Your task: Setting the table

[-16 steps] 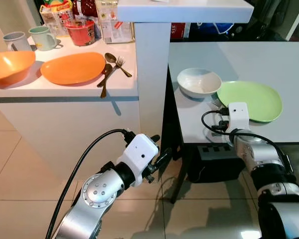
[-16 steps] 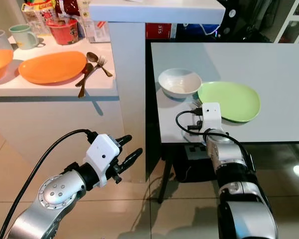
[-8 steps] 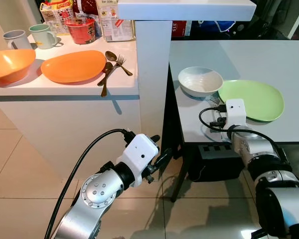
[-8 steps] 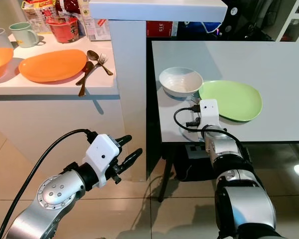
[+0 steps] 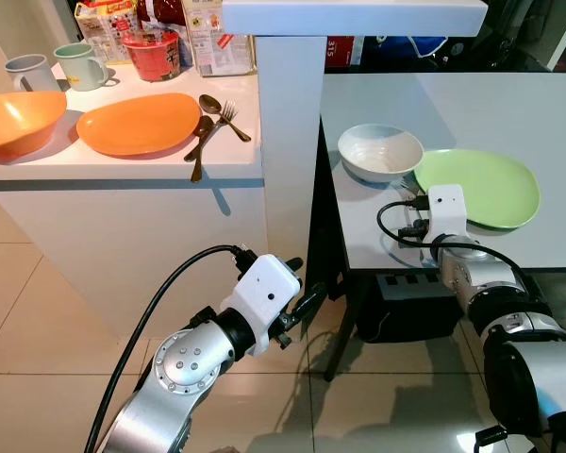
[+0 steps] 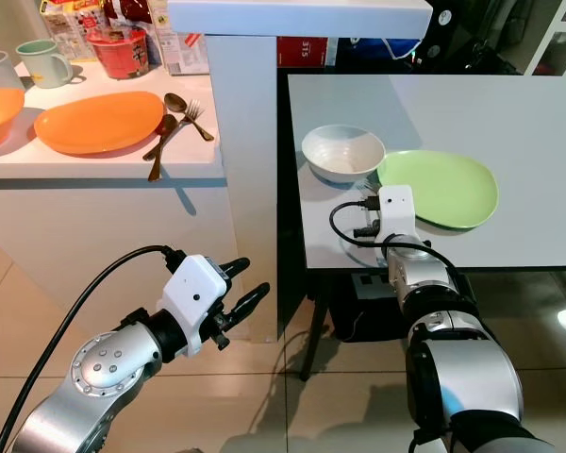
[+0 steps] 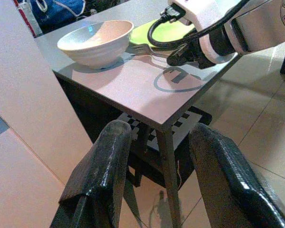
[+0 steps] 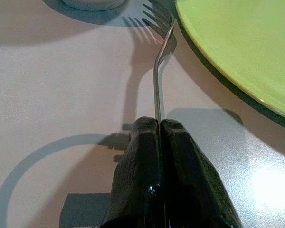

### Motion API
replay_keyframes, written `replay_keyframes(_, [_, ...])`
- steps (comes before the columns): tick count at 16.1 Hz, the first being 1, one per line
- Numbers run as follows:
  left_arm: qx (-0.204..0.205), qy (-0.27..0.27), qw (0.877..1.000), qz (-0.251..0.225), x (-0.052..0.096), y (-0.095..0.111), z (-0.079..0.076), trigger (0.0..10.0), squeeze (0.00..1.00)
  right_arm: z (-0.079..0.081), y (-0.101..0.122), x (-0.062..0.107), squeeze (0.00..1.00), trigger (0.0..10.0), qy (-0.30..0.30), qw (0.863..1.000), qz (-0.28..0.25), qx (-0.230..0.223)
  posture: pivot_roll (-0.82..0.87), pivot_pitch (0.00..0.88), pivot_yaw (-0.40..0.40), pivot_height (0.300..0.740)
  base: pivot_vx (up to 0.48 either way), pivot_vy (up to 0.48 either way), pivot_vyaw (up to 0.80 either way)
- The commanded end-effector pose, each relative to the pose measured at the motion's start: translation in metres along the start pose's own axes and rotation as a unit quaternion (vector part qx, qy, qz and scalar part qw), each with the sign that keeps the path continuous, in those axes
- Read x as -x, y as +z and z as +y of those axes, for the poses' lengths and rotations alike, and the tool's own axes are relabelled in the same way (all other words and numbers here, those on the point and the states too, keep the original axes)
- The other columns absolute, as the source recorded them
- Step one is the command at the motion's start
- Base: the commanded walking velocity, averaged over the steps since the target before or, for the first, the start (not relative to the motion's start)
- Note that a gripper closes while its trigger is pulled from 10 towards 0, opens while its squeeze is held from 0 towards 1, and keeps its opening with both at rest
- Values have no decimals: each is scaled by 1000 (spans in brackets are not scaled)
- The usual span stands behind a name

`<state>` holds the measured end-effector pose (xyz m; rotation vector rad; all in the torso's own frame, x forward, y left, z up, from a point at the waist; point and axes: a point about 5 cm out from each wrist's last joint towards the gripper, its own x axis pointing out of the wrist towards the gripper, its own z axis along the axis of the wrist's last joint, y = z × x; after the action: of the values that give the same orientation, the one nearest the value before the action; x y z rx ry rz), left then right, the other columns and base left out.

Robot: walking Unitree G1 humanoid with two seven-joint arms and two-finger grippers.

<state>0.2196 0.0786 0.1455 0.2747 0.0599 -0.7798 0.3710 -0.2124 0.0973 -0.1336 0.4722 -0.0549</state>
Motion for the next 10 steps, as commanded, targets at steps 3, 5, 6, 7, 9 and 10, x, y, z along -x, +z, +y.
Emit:
replay_keyframes(3, [-5, -11, 1000, -3, 0, 4, -3, 10000, 0, -4, 3, 0, 859, 10000, 0, 1000, -2, -6, -16, 57, 26, 740, 0, 0, 0])
replay_keyframes(5, [-7, -11, 1000, -3, 0, 3, -3, 10000, 0, -5, 3, 0, 1000, 10000, -1, 1000, -2, -6, -16, 57, 26, 740, 0, 0, 0])
replay_keyframes(6, [-7, -10, 1000, -2, 0, 3, -3, 10000, 0, -5, 3, 0, 1000, 10000, -2, 1000, -2, -6, -16, 57, 26, 740, 0, 0, 0])
replay_keyframes(7, [-8, -10, 1000, -3, 0, 3, -3, 10000, 0, -5, 3, 0, 1000, 10000, -2, 1000, -2, -6, -16, 57, 26, 740, 0, 0, 0])
replay_keyframes(9, [-9, -11, 1000, -3, -1, 3, -2, 10000, 0, -5, 4, 0, 1000, 10000, -3, 1000, -6, -10, -16, 47, 26, 740, 0, 0, 0])
replay_keyframes(10, [-9, -11, 1000, -3, -1, 3, -2, 10000, 0, -5, 4, 0, 1000, 10000, -3, 1000, -8, -11, -16, 47, 26, 740, 0, 0, 0])
